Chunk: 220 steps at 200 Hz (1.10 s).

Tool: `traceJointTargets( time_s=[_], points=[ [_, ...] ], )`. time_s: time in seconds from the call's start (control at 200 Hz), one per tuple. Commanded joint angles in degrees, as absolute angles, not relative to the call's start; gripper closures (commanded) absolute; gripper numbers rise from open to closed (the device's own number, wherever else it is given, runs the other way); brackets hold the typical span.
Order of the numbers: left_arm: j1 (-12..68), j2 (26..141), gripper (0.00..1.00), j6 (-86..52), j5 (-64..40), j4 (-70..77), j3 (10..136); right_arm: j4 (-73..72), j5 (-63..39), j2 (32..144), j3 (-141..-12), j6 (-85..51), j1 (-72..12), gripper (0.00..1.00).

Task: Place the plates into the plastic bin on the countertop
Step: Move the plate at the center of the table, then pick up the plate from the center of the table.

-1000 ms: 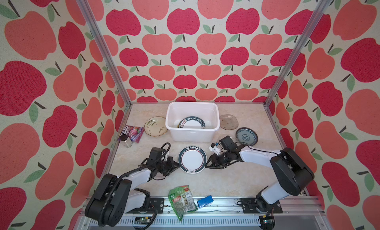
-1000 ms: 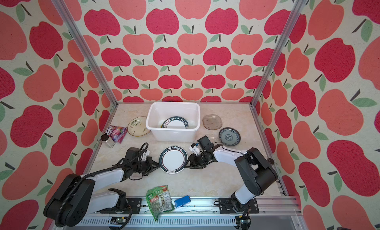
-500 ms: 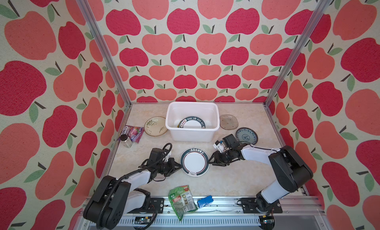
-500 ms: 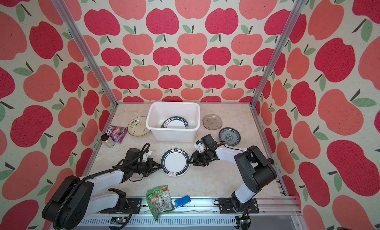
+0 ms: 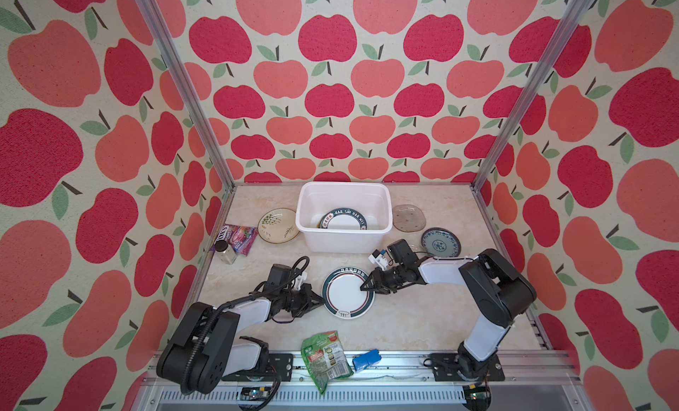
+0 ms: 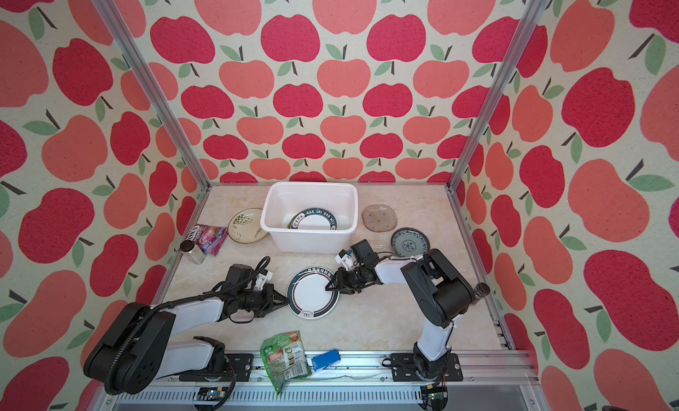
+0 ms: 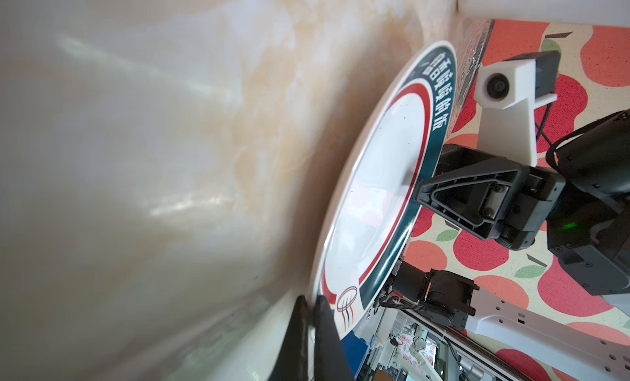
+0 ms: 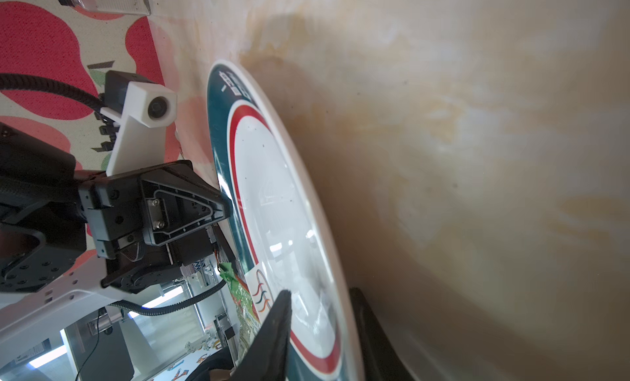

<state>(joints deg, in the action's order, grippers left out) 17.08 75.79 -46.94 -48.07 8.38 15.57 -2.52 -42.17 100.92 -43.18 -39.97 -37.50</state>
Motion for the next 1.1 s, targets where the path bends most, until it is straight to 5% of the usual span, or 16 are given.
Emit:
traceJointTargets(
  time_s=[0.0, 0.12, 0.215, 0.275, 0.305, 0.335, 0.35, 0.525, 0.675, 1.096],
  points=[
    [17.1, 78.5, 1.00, -45.1, -50.0, 9.1, 17.1, -4.3, -44.2, 101.2, -43.1, -41.3, -37.9, 0.84],
    [17.1, 78.5, 1.00, -44.6, -49.4, 7.9, 19.4, -2.4, -43.0, 98.5, -42.1, -40.5, -37.9, 1.00],
    [17.0, 77.2, 0.97, -43.4, -47.5, 2.6, 21.8, 1.2, -42.4, 95.5, -41.4, -39.2, -37.7, 1.00],
    [17.0, 75.6, 0.74, -41.5, -45.7, -3.0, 24.4, 3.6, -42.1, 92.6, -40.4, -39.2, -37.6, 1.00],
    [17.0, 74.5, 0.48, -40.6, -44.6, -5.8, 25.7, 4.8, -41.8, 90.7, -39.8, -39.3, -37.5, 1.00],
    [16.9, 73.2, 0.08, -40.1, -43.5, -7.8, 27.0, 6.5, -41.3, 88.4, -39.5, -39.3, -37.5, 1.00],
    [16.8, 72.5, 0.00, -39.8, -43.0, -9.0, 27.6, 7.7, -41.0, 87.2, -39.4, -39.2, -37.5, 1.00],
    [15.7, 65.7, 0.01, -36.4, -40.8, -25.1, 39.4, 23.1, -38.9, 71.0, -44.8, -38.1, -37.5, 1.00],
    [16.5, 62.6, 0.01, -35.6, -37.7, -38.2, 56.0, 36.3, -37.7, 66.6, -62.7, -35.6, -37.4, 1.00],
    [3.2, 86.7, 0.01, -33.4, -37.3, -44.9, 94.9, 50.8, -33.7, 101.6, -121.0, -34.5, -26.2, 1.00]
  ],
)
